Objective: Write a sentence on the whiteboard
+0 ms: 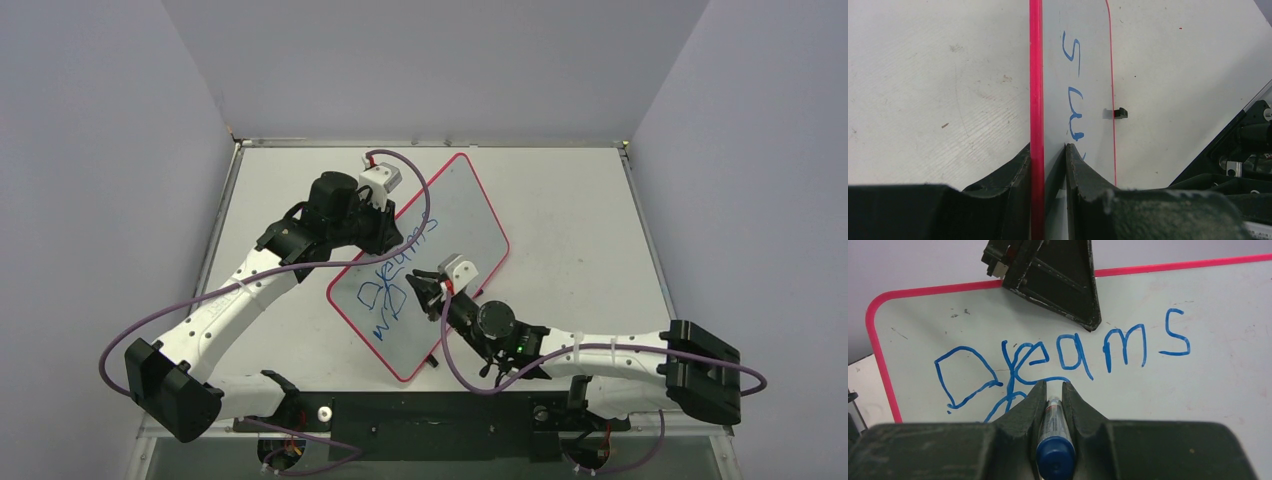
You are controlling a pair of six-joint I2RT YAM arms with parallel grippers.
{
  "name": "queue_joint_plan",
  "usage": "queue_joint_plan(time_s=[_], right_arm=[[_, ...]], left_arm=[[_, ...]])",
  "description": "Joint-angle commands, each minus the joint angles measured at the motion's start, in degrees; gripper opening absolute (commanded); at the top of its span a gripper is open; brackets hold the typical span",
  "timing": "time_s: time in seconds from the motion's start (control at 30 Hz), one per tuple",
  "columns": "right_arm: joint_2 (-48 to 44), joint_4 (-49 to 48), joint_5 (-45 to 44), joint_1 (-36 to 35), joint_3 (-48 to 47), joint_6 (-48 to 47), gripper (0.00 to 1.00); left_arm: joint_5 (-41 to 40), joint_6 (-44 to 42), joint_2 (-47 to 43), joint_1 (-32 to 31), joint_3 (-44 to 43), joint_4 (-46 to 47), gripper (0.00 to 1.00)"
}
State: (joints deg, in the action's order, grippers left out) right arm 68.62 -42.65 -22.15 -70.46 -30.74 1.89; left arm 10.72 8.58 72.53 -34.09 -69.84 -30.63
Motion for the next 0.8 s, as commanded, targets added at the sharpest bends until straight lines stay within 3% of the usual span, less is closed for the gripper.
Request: queue_joint_plan(time_s=[0.0,0.77], right_arm=[[0.9,-2.9,2.9,0.3,-2.2,-0.8,0.00],[1.3,-1.7,2.5,0.8,4.4,2.0,0.00]], left_arm=[[-6.0,-5.7,-1.8,0.3,-0.2,5.8,0.00],[-6.1,-5.7,-2.3,0.3,0.0,5.8,0.00]])
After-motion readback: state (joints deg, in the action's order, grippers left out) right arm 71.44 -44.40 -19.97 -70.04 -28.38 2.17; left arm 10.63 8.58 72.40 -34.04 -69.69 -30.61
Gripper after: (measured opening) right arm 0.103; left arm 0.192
